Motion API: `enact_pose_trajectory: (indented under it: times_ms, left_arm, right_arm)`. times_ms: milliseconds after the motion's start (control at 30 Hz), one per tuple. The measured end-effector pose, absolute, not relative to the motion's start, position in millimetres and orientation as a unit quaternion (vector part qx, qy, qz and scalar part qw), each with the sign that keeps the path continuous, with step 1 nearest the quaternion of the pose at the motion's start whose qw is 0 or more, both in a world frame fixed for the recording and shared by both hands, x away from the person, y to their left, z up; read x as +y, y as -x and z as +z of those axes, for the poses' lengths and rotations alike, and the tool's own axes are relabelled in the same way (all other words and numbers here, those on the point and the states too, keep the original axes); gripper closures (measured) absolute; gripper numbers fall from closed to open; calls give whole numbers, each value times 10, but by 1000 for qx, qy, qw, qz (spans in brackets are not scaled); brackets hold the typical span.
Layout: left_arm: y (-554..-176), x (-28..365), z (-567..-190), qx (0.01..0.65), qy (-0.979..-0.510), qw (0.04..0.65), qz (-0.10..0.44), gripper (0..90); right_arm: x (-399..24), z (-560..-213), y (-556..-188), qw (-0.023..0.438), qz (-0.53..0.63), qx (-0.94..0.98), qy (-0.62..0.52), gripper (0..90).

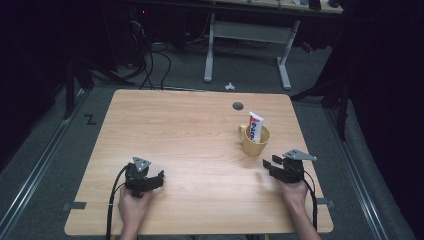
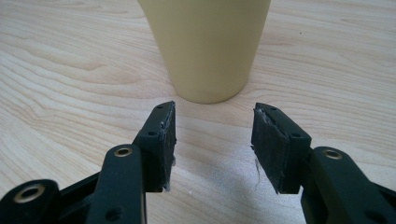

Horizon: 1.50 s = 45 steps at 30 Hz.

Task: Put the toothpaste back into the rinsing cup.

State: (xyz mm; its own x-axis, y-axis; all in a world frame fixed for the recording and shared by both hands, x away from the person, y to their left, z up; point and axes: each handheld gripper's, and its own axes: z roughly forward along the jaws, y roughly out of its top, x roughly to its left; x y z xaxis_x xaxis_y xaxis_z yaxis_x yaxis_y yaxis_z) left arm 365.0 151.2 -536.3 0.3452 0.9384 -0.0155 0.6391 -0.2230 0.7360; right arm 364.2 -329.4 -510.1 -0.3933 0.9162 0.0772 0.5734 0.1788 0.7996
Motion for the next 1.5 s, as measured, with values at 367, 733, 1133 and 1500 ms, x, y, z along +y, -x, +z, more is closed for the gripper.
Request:
enact_pose_trajectory:
  times_ms: [367, 733, 1133, 1500]
  left_arm:
    - [-3649, 1512, -5363, 527, -749, 334, 224, 217]
    - [-3649, 1512, -5363, 526, -749, 334, 224, 217]
    - [-3649, 1513, -5363, 526, -749, 334, 224, 217]
    - [-3649, 1513, -5363, 526, -749, 334, 224, 217]
  right_arm:
    - [-3213, -5218, -3715, 218, 368, 749, -505, 502]
    - [-3174, -5287, -3757, 222, 354, 755, -506, 501]
    - [-3131, -5295, -3776, 231, 334, 762, -504, 492]
    - [-3118, -5302, -3784, 228, 326, 766, -504, 428]
